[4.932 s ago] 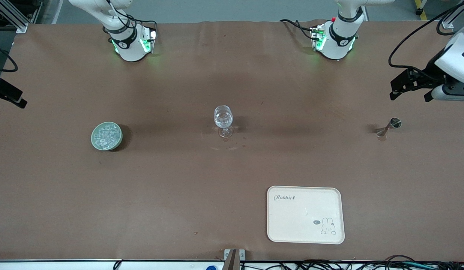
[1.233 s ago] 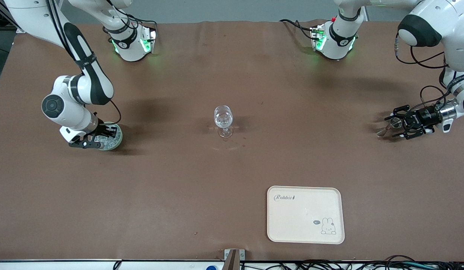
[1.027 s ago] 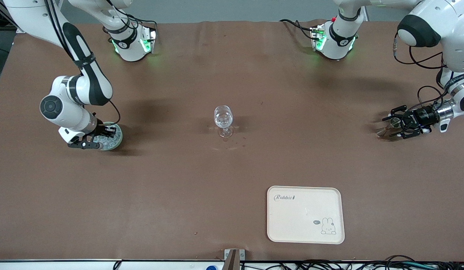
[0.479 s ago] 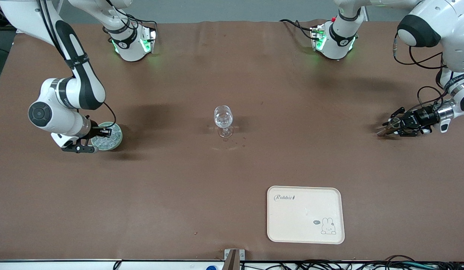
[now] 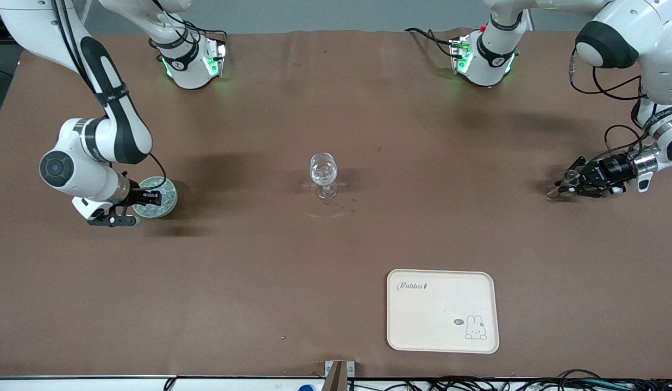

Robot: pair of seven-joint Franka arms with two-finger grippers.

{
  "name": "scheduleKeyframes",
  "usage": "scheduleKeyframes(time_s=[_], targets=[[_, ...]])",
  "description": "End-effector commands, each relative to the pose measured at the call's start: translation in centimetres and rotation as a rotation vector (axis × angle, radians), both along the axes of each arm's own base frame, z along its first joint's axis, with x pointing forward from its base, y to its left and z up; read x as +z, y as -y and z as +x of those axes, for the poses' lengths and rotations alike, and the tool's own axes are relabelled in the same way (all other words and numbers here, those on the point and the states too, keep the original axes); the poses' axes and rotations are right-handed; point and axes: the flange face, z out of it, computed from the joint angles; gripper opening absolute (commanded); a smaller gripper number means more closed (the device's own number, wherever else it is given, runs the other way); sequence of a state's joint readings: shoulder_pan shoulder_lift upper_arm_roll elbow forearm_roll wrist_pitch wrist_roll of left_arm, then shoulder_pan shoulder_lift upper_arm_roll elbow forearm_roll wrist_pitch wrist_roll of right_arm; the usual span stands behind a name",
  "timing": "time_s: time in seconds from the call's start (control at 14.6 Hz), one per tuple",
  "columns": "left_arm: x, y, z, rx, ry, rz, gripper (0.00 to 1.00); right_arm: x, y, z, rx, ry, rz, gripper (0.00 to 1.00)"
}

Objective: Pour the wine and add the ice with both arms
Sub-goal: 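Pinch an ice cube with the right gripper while the left gripper grasps the jigger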

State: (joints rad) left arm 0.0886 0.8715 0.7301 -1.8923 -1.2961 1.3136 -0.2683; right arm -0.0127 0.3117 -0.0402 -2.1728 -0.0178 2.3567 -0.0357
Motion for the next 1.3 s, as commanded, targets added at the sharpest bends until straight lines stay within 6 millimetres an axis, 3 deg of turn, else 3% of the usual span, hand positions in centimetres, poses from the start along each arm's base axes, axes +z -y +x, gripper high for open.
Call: scheduleKeyframes(time_s=[0.0,0.34,0.68,0.75,0.89,1.03,1.23], targets=[[2.0,0.2,0.0,0.000,0.040,-0.056,0.00,-0.6,0.5,-0.2,0.039,0.027,-0.020,0.45],[6.5,1.7,1.4,-0.034,0.057,-0.080,0.00,-1.1,0.9,-0.5,0.069,0.022,-0.046,0.49],[12.6,6.2,5.1,-0.098,0.050,-0.138,0.00,-2.6,0.5,-1.6,0.073,0.043,-0.042,0.49],[13.8,7.0,5.7,-0.103,0.039,-0.150,0.00,-2.6,0.5,-1.6,0.073,0.040,-0.042,0.46],[16.9,9.8,7.9,-0.127,0.013,-0.164,0.00,-2.6,0.4,-1.7,0.069,0.032,-0.042,0.22],[19.7,12.6,9.7,-0.200,0.020,-0.157,0.00,-2.5,0.4,-1.7,0.053,0.030,-0.041,0.06],[22.4,16.4,11.6,-0.255,-0.012,-0.174,0.01,-2.2,0.2,-1.6,0.045,0.000,-0.037,0.03]])
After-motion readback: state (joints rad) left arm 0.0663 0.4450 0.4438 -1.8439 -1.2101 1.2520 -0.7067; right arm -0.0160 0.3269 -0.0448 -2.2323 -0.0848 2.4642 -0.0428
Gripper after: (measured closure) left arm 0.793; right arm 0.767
